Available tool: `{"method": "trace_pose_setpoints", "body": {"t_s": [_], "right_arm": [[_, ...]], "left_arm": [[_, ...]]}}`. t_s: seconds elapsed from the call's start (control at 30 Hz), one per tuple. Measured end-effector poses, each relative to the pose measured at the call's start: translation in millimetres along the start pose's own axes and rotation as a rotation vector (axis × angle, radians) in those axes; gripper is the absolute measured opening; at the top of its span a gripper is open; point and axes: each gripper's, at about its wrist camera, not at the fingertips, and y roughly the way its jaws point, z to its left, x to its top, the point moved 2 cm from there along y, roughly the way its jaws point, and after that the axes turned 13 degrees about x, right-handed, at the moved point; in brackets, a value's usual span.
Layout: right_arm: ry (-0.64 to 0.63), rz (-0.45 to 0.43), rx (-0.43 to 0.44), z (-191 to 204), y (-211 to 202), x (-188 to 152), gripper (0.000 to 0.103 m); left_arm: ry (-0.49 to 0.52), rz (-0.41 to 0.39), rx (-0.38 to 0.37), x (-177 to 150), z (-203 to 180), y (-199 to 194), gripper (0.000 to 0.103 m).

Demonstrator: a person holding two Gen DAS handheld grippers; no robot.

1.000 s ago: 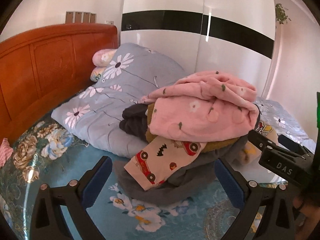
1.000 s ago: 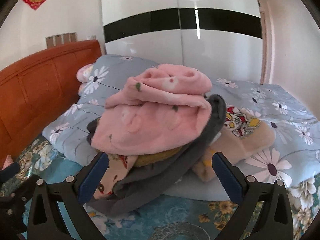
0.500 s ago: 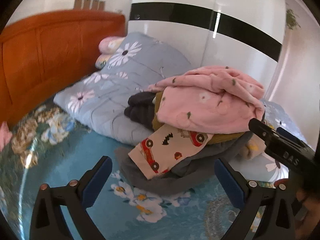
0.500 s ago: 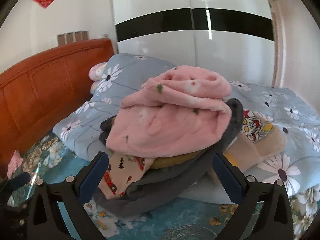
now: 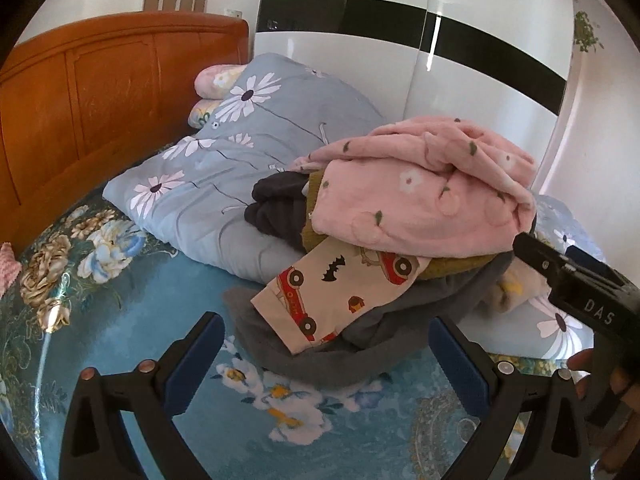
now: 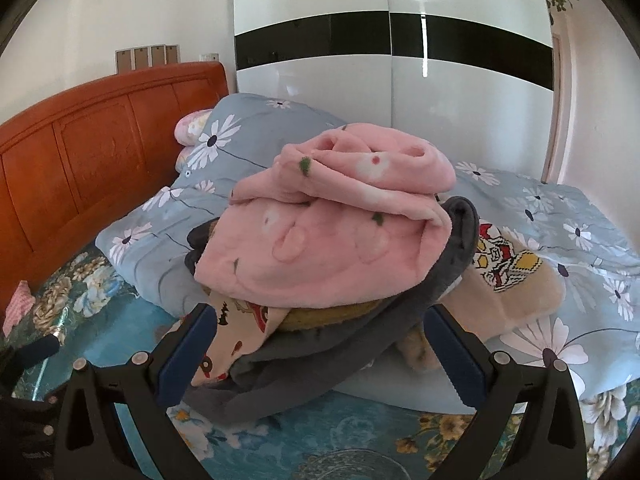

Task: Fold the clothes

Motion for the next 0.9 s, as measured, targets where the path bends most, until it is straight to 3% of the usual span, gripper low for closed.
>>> {"method": "trace_pose_setpoints", "body": {"t_s": [0.23, 0.43, 0.8, 0.9], "right_arm": [[-0.065, -0.037, 0.008, 28.9, 59.7, -25.4, 0.103], [-0.073, -0.086, -0.002, 32.8, 56.9, -21.9, 0.103], [-0.012, 0.002, 0.072, 24.2, 65.3, -23.1, 0.103], [-0.034, 0.025, 0.056, 25.0, 66.0, -20.3, 0.103]], "left_arm": [[-0.019, 0.002, 0.011, 3.2, 9.2, 3.4, 0.103], [-0.024, -0.020, 0.016, 3.1, 12.0, 2.0, 0.103], [-0.067, 0.000, 0.005, 1.4, 19.7, 4.8, 0.103], [-0.070, 0.003, 0.013, 0.9, 22.1, 6.0, 0.103]]}}
